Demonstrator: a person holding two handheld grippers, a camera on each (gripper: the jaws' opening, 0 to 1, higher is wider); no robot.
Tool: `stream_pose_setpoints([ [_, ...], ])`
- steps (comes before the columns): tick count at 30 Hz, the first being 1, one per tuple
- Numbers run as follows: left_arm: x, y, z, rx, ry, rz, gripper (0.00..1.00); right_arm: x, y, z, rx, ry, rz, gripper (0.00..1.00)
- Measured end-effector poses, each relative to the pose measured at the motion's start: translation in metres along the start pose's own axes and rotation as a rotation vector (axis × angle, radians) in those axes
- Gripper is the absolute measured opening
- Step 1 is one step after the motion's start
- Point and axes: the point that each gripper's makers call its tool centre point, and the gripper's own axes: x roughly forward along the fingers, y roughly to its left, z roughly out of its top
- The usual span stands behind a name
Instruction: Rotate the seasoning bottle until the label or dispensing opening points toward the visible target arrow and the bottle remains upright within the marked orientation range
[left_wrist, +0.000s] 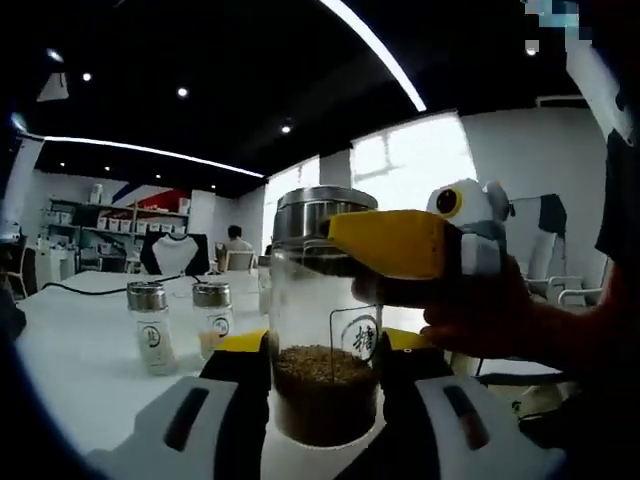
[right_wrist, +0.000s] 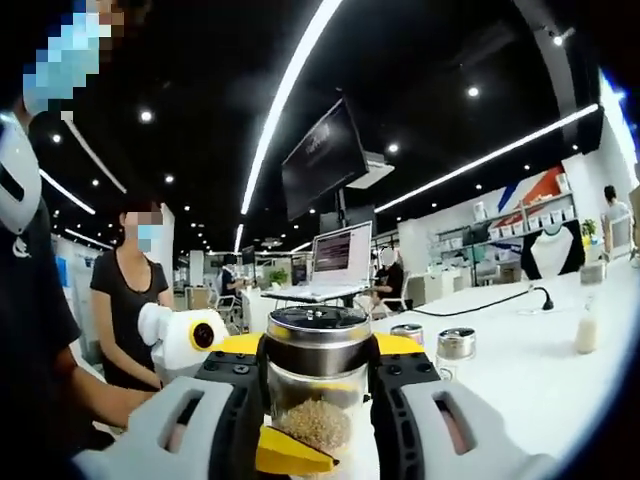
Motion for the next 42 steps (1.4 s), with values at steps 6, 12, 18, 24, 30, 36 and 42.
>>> stream_pose_setpoints([
  [6, 0.0, 0.02, -0.014, 0.056, 0.069, 0.175, 0.44, 0.007, -0.013, -0.014, 0.059, 0.03, -0.145, 0.37],
  [12, 0.001, 0.023, -0.022, 0.044, 0.093, 0.218, 0.44, 0.014, -0.009, -0.021, -0.048, 0.07, -0.197, 0.38],
  [18, 0.001, 0.023, -0.022, 0.073, 0.1, 0.235, 0.44, 0.012, -0.013, -0.021, -0.023, 0.061, -0.21, 0.38],
  [24, 0.002, 0.022, -0.025, 0.042, 0.096, 0.235, 0.44, 0.012, -0.017, -0.024, 0.014, 0.081, -0.232, 0.38],
  [30, 0.003, 0.022, -0.023, 0.049, 0.09, 0.227, 0.44, 0.012, -0.014, -0.022, -0.006, 0.096, -0.23, 0.37],
  [36, 0.006, 0.017, -0.015, 0.01, 0.042, 0.138, 0.45, 0.014, -0.017, -0.01, -0.047, 0.083, -0.196, 0.36],
  [42, 0.008, 0.019, -0.021, -0.044, 0.08, 0.102, 0.61, 0.008, -0.038, 0.001, -0.11, 0.086, -0.224, 0.36],
])
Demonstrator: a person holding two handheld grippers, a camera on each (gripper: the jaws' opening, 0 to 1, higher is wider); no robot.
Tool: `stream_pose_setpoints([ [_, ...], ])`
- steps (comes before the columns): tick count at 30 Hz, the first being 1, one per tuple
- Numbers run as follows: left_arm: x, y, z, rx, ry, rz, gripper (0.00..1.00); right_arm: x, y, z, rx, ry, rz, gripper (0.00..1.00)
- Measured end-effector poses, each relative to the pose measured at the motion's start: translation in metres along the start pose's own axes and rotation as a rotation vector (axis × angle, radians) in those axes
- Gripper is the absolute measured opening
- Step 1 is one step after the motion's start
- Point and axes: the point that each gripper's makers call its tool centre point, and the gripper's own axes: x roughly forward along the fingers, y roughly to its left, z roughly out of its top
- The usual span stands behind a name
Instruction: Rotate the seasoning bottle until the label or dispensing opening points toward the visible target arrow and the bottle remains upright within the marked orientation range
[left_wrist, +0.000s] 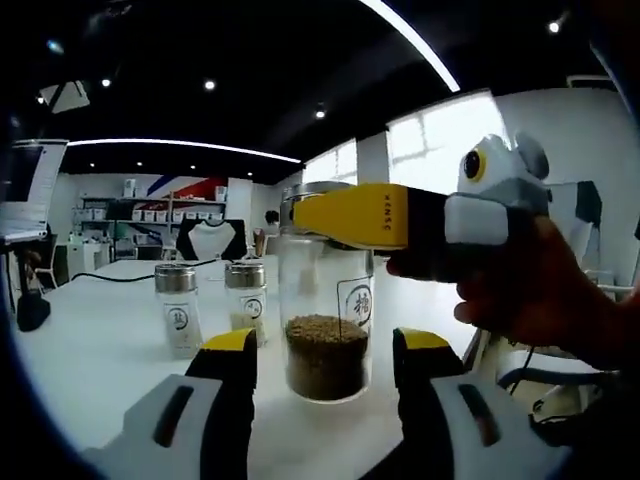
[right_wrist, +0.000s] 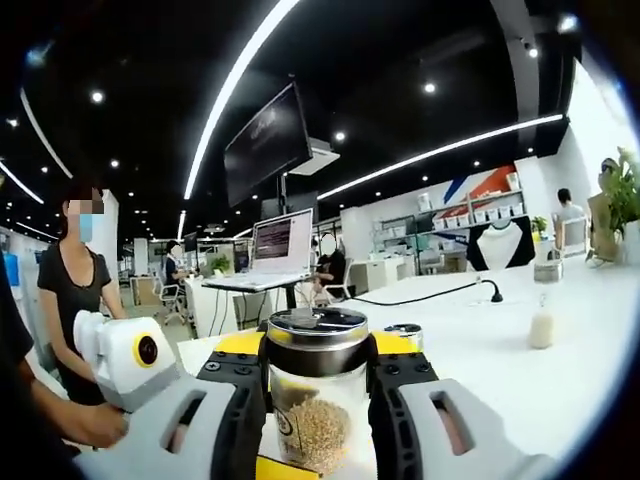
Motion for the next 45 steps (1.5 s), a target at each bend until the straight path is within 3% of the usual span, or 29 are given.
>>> stream_pose_setpoints([
  [3, 0.001, 0.0, -0.009, 0.027, 0.053, -0.023, 0.71, 0.0, -0.013, 0.003, -0.036, 0.007, -0.017, 0.36],
  [11, -0.002, 0.005, -0.005, 0.007, 0.045, -0.026, 0.81, 0.003, -0.044, 0.009, -0.074, 0.019, -0.028, 0.36],
  [16, -0.003, 0.012, -0.006, 0.054, 0.067, 0.011, 0.84, 0.004, -0.057, 0.009, -0.093, 0.032, -0.037, 0.36],
  [21, -0.001, 0.014, -0.008, 0.034, 0.072, 0.02, 0.96, 0.007, -0.076, 0.008, -0.08, 0.033, -0.063, 0.36],
  [31, -0.003, 0.02, -0.006, 0.025, 0.068, 0.031, 0.99, 0.014, -0.115, 0.004, -0.085, 0.05, -0.133, 0.36],
  [45, -0.007, 0.03, -0.008, 0.024, 0.082, 0.062, 1.0, 0.028, -0.134, -0.01, -0.127, 0.054, -0.133, 0.36],
])
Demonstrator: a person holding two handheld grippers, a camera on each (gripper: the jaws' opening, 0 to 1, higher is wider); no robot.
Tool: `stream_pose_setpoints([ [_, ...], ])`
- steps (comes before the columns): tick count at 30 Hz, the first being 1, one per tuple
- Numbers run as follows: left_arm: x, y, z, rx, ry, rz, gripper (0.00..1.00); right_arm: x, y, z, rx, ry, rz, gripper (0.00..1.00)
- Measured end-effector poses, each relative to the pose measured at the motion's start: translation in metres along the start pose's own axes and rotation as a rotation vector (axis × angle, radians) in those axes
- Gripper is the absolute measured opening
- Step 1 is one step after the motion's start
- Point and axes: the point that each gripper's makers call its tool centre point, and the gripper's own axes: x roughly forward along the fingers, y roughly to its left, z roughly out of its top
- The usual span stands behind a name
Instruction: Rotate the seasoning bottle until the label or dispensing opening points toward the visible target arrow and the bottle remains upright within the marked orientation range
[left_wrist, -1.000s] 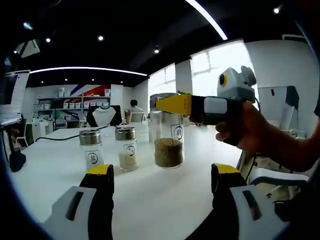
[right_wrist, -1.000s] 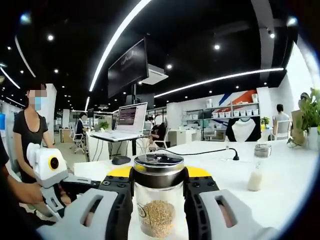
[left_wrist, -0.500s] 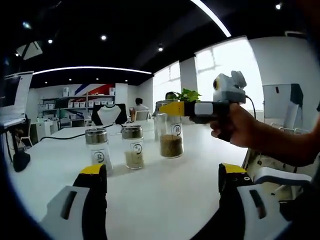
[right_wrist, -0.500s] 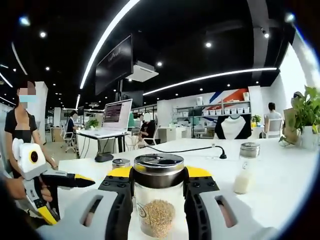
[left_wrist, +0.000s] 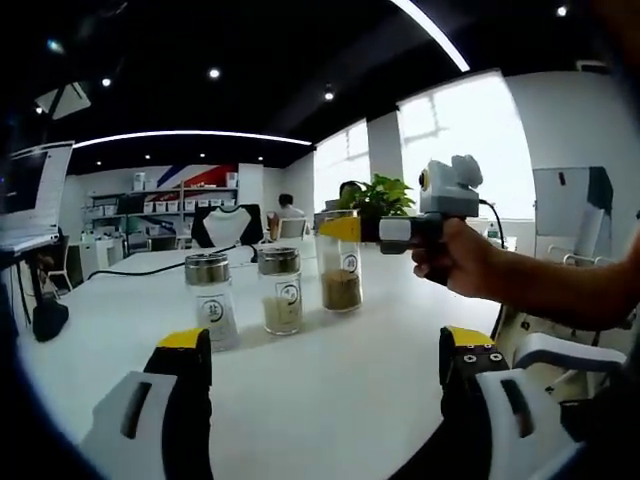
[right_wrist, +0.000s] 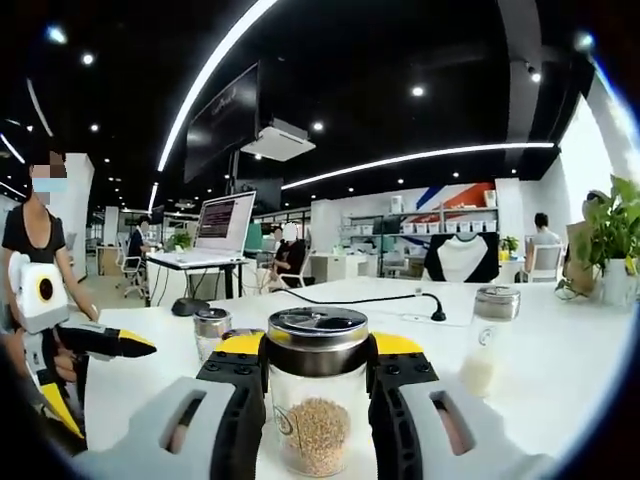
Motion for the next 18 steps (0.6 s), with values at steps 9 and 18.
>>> stream_pose_setpoints([
  [9, -0.0002, 0.0014, 0.0003, -0.005, -0.001, -0.001, 1.0, -0.0045, -0.0051, -0.0045, 0.015, -0.005, -0.009, 0.37],
  [18, -0.0002, -0.0001, -0.0014, -0.008, 0.003, -0.004, 1.0, -0.0076, -0.0066, -0.0033, 0.008, -0.013, 0.0, 0.37],
])
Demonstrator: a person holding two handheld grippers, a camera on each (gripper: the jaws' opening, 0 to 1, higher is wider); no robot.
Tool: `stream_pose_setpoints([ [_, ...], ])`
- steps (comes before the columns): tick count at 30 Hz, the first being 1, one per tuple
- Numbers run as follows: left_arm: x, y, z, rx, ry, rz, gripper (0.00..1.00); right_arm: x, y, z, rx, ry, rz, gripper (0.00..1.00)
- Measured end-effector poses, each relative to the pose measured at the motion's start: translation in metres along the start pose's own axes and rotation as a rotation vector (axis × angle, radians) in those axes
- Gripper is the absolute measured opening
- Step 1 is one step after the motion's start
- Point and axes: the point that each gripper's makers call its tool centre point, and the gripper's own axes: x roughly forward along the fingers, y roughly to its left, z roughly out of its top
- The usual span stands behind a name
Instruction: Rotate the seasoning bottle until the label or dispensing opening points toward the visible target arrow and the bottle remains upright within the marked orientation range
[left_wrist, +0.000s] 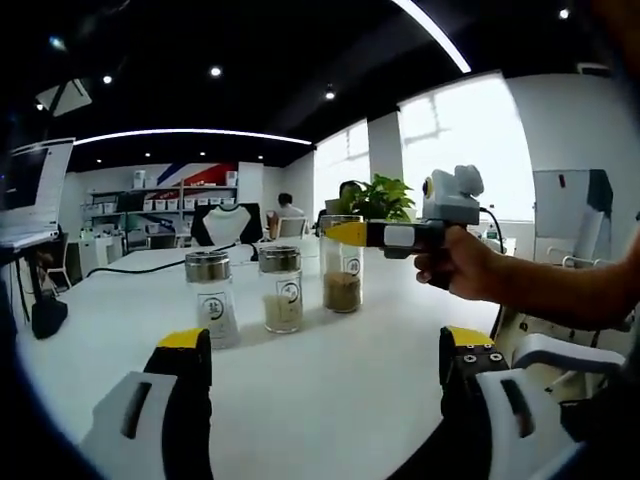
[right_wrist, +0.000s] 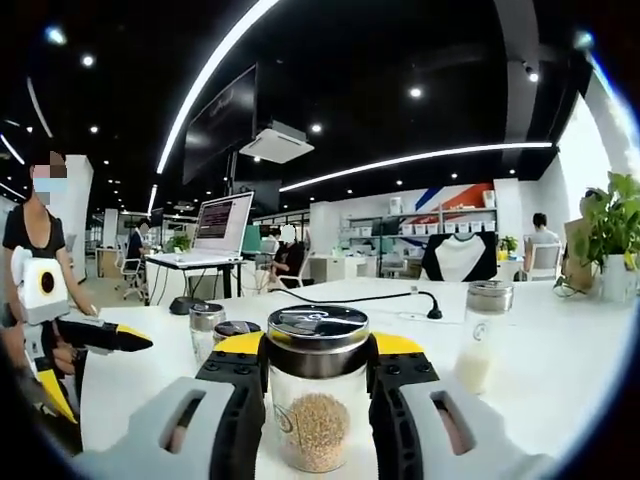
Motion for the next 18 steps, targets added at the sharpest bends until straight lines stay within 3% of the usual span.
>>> stream_pose_setpoints([
  [18, 0.0012, -0.0035, -0.0008, 0.003, 0.005, -0.005, 0.99, 0.0008, -0.0028, -0.0004, 0.014, -0.025, 0.005, 0.37],
])
